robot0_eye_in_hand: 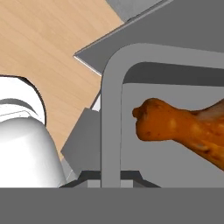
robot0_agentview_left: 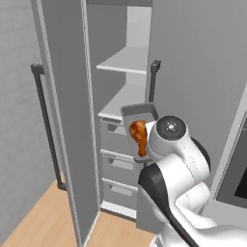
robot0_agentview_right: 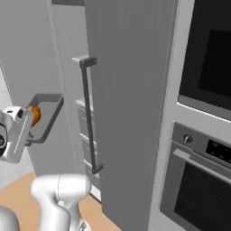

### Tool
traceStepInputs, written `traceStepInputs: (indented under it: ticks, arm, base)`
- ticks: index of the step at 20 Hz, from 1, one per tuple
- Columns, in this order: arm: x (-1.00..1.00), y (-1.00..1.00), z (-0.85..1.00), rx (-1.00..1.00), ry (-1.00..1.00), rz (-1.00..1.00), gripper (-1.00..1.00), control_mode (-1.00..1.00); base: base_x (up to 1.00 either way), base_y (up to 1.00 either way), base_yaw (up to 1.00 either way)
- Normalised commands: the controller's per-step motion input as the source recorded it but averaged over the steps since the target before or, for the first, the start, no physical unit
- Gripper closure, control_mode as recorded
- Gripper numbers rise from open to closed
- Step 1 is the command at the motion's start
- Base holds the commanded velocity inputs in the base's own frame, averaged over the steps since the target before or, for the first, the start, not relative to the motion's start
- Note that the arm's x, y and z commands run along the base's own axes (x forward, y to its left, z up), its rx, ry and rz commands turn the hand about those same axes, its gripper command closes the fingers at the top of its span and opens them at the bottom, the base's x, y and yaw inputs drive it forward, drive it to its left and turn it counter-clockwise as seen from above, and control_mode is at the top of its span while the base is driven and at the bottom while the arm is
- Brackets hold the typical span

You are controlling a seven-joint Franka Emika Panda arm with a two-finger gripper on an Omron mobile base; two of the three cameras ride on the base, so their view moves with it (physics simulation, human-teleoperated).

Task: Take the meat container that has the chicken drumstick and place it on the second highest rack of the freezer. Then take the vegetable container that has the garlic and lemon wedge and place it on the highest rack of the freezer.

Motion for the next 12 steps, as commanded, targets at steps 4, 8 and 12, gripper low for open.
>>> traceStepInputs:
  ticks: [4,8,12]
  arm:
    - [0.0,0.0,0.0,0.0,0.0,0.0,1.0,1.0]
    - [0.0,0.0,0.0,0.0,0.0,0.0,1.0,1.0]
    - [0.0,0.0,0.0,0.0,0.0,0.0,1.0,1.0]
  base:
    - [0.3,0.37,-0.15]
    - [0.22,0.07,-0.13]
    - [0.24,0.03,-0.12]
